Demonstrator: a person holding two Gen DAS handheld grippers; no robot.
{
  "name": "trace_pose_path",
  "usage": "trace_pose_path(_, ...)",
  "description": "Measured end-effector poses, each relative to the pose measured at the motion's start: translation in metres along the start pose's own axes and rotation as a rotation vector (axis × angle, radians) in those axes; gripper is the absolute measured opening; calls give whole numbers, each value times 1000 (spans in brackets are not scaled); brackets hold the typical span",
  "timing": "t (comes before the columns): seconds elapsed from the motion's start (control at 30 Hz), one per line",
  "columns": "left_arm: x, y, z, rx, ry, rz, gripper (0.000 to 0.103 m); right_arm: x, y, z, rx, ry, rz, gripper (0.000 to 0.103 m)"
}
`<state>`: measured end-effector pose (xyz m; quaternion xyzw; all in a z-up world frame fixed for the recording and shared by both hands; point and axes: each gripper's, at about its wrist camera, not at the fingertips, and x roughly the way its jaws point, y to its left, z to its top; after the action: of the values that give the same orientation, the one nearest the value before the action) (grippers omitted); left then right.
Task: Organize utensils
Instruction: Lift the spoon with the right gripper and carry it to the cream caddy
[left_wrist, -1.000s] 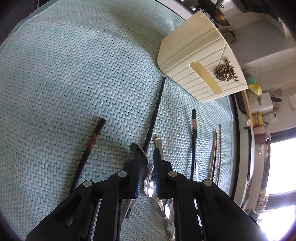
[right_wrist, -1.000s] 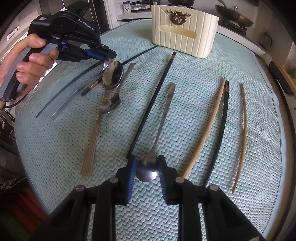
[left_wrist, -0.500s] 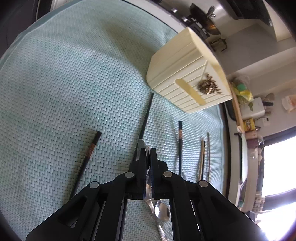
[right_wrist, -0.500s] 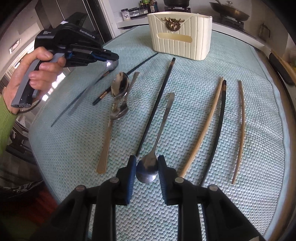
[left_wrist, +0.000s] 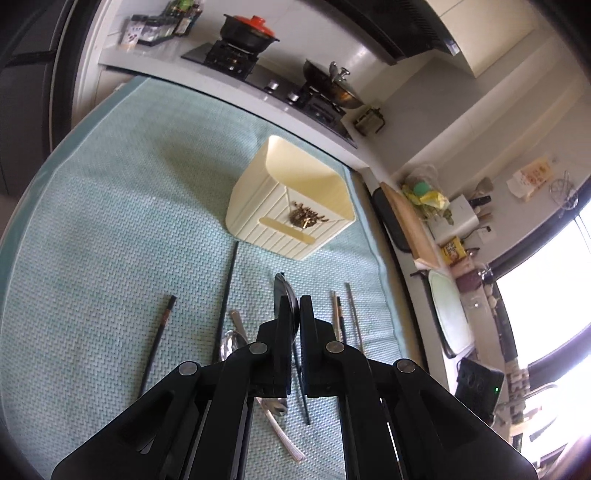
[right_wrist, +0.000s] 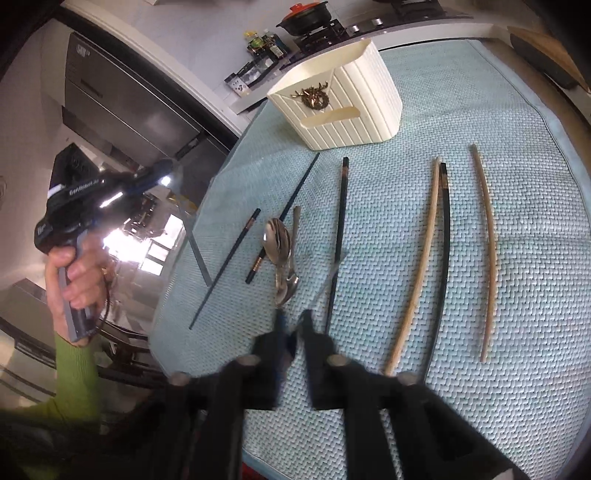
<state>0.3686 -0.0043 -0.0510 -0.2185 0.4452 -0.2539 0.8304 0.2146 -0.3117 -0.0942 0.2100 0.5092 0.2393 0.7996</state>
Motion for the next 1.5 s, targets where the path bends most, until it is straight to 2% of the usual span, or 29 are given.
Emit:
trace_pose_path(0.03,-7,0,1,7,-8,-5,1,-4,-1,5,15,-7,6,3)
trace_pose_path(0.17,-16,-7,5,32,-31,-4,1,-12,1,22,-19,-24,-73,3)
trace_pose_path(0.33,-26,-5,3,32,-42,-8,1,-13,-9,37,45,-27,-40,3)
trace_pose_path(0.57,-36,-4,5,34,-58,-5,1,-30,3,47,17,-58,-50,3)
trace_pose_path(0.7,-43,-13,19,42,-72,-27,1,-42,16,69,-10,-95,-59,3)
trace_pose_path(0.93,-58,-50,71,100,-135,-56,1,-77,57,132,-87,-184,-54,3)
trace_pose_path(1.13,-43,-73,139,93,-152,-106,1,-90,73,204,-88,-222,-39,3)
trace_pose_path(1.33,-12,-93,196,123,-206,-123,1,-69,70,266,-64,-188,-57,3)
trace_pose_path(1.5,28,-102,223,149,-243,-132,1,-32,51,297,-25,-115,-96,3)
